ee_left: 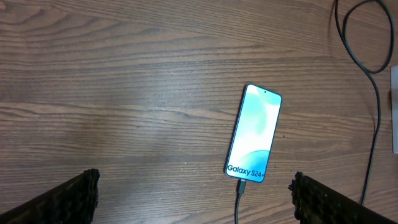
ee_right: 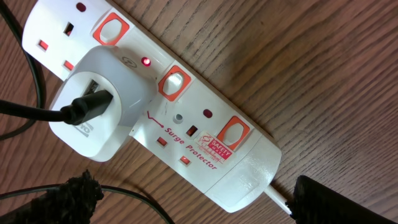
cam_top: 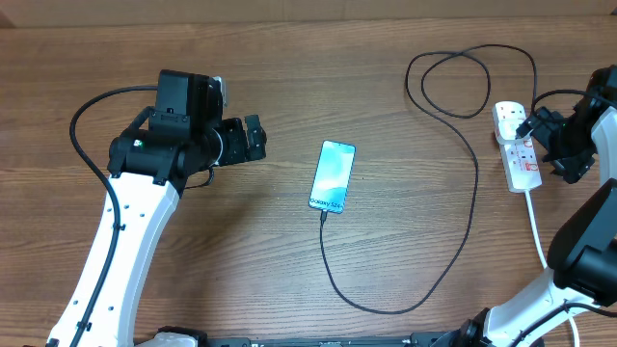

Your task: Plug charger to phone and switch on socket

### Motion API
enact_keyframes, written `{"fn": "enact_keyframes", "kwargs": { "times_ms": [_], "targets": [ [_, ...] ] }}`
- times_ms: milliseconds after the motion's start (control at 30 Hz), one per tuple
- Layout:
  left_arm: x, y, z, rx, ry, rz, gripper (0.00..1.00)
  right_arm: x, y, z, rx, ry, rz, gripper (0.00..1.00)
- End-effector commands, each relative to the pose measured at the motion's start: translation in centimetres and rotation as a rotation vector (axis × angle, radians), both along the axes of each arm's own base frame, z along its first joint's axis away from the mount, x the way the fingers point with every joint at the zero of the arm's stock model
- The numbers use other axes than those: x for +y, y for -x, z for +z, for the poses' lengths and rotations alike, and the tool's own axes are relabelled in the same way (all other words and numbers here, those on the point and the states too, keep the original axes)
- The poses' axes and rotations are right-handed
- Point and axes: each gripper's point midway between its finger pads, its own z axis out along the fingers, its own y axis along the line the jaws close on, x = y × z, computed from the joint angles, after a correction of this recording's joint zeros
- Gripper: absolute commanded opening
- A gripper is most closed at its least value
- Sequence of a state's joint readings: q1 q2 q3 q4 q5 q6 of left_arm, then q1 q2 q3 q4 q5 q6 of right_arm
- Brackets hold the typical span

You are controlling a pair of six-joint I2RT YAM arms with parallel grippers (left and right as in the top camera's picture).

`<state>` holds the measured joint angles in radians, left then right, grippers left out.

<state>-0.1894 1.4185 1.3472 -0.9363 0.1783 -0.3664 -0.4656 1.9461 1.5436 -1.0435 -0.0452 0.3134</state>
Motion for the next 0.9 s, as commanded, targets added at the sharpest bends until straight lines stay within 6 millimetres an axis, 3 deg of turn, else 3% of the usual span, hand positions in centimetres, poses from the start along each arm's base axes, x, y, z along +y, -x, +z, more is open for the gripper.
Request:
{"fn": "enact_keyframes", "kwargs": {
  "times_ms": [0, 400, 533, 633, 733, 867],
  "targets": [
    [0.3, -0.4, -0.2, 0.002, -0.012, 0.008, 1.0, -0.1, -0.3, 1.0, -0.028, 0.014, 0.008, 1.0],
    [0.6, 0.3, 1.0, -0.025, -0.015, 0.01, 1.0, -0.1, -0.3, 1.0, -0.028, 0.014, 0.008, 1.0],
    [1.4, 1.9, 2.6, -0.054, -0.034, 0.025, 0.99, -0.1, -0.3, 1.0, -0.028, 0.014, 0.008, 1.0],
    [3.1, 2.4, 3.1, -0.098, -0.109, 0.071, 1.0, -0.1, -0.3, 1.0, -0.028, 0.014, 0.009, 1.0],
    [4.6, 2.6, 1.8, -0.128, -0.174, 0.122, 1.0, -0.1, -0.3, 1.0, -0.028, 0.014, 0.008, 1.0],
    [5.4, 1.5, -2.0, -0.203, -0.203, 0.154, 1.0, -0.1, -0.3, 1.0, -0.028, 0.014, 0.009, 1.0]
  ]
}}
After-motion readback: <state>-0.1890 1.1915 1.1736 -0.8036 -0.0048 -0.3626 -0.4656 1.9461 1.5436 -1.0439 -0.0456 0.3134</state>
